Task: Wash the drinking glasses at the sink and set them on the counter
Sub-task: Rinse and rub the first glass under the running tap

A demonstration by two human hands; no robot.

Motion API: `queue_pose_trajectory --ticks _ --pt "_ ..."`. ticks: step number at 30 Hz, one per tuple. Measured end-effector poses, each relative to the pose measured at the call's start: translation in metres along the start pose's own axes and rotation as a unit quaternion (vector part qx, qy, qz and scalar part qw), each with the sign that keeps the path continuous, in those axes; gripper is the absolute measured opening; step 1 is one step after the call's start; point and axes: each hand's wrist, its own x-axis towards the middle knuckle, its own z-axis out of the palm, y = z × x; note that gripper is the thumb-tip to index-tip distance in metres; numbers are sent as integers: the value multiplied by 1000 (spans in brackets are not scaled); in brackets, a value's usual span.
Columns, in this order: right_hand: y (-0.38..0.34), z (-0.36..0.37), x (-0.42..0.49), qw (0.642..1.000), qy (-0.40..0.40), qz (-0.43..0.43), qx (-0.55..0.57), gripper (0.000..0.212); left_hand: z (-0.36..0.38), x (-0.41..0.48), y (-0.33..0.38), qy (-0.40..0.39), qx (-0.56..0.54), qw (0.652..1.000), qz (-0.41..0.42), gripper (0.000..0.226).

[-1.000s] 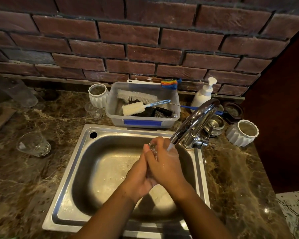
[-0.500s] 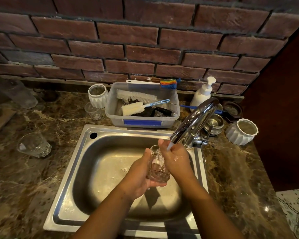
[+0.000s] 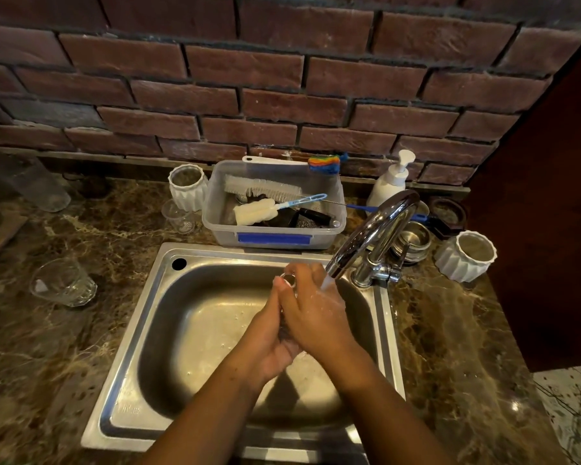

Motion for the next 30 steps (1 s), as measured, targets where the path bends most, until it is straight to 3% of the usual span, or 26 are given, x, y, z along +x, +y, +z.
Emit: queue_pose_trajectory --ticks 2,4,5,7,10,13,15,16,18,20,23,26,28,30 --pt "5 -8 8 990 -30 77 113 20 -2 1 0 -7 7 1000 5 58" --pt "9 -14 15 936 -6 200 289 28 -1 1 4 -6 28 1000 7 59" --pt "12 -15 18 916 11 234 327 30 -1 1 6 -3 36 999 7 60" --pt "12 -13 16 919 17 222 325 29 -2 1 5 4 28 1000 4 59" --pt "15 0 5 960 9 102 261 22 -4 1 0 2 -12 1000 3 57" --pt "17 -5 11 952 32 145 267 32 -5 1 -5 -13 -16 1000 -19 59" --pt "16 -14 19 882 28 231 409 30 -2 -1 -6 -17 -33 999 -29 61" --pt "15 -16 19 854 29 234 464 26 -2 0 -5 -18 -53 998 -27 61" --pt "16 -14 14 892 34 158 423 30 -2 1 -1 -8 -78 997 -17 63" --pt "22 -9 8 929 38 99 355 25 -3 2 1 2 -20 1000 3 61" --pt "24 -9 11 962 32 113 248 32 -1 2 1 10 102 994 22 54" --pt "16 -16 16 958 56 162 229 55 5 -2 -2 -6 122 992 22 50" --pt "11 -18 13 949 79 165 256 45 8 -2 -2 -11 74 997 22 52" --pt "5 -14 3 968 25 109 226 35 7 0 1 -6 -4 1000 14 57"
